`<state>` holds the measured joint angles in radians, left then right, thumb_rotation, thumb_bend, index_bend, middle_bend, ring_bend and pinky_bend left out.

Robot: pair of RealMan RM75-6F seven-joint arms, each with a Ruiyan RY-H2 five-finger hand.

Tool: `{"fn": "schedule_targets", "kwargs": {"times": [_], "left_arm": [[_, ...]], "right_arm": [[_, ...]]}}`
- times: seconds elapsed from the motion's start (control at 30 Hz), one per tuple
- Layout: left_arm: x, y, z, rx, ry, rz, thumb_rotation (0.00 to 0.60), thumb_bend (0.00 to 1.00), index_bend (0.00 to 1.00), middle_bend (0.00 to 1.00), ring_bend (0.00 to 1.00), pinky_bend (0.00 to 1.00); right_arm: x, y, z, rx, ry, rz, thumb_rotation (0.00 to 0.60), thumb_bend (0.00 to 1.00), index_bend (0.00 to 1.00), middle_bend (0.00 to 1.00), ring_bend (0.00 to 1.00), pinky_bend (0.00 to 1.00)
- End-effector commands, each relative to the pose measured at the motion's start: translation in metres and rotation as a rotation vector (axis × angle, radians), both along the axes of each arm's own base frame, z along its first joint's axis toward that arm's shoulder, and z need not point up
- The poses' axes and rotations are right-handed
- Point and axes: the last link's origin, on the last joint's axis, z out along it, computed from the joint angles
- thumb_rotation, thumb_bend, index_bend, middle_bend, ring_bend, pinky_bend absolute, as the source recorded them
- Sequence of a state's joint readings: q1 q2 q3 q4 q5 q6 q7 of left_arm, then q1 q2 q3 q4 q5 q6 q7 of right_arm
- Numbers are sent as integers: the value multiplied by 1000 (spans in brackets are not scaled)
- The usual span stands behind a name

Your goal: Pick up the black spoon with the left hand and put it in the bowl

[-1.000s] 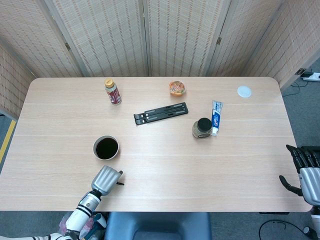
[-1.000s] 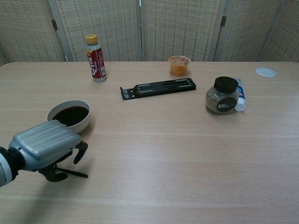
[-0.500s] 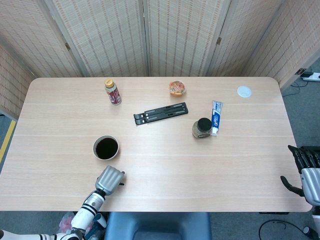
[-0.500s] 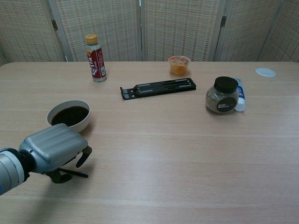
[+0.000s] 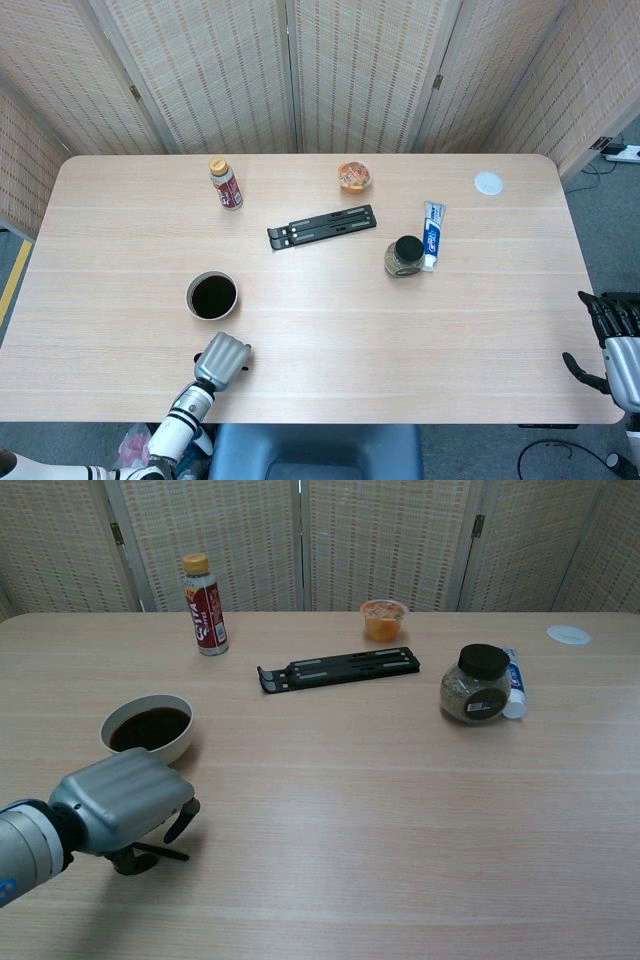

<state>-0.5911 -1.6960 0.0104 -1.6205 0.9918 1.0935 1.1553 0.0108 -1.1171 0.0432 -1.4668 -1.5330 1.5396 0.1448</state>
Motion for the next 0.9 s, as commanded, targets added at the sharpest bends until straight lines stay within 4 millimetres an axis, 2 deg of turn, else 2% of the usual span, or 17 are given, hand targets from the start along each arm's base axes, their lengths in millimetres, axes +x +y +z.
{"fn": "schedule_targets", "kwargs": {"times": [0.03, 0.9], "left_arm": [[2, 1, -1, -1, 7, 4, 600, 354, 562, 906, 809, 981], [5, -2, -3, -34, 83, 46, 600, 368, 546, 907, 811, 981]], "right_arm": [[-1, 0, 0, -1, -1, -2, 600, 193, 0, 134, 126, 91], [-5, 0, 0, -1, -5, -8, 600, 191, 0, 134, 126, 91]]}}
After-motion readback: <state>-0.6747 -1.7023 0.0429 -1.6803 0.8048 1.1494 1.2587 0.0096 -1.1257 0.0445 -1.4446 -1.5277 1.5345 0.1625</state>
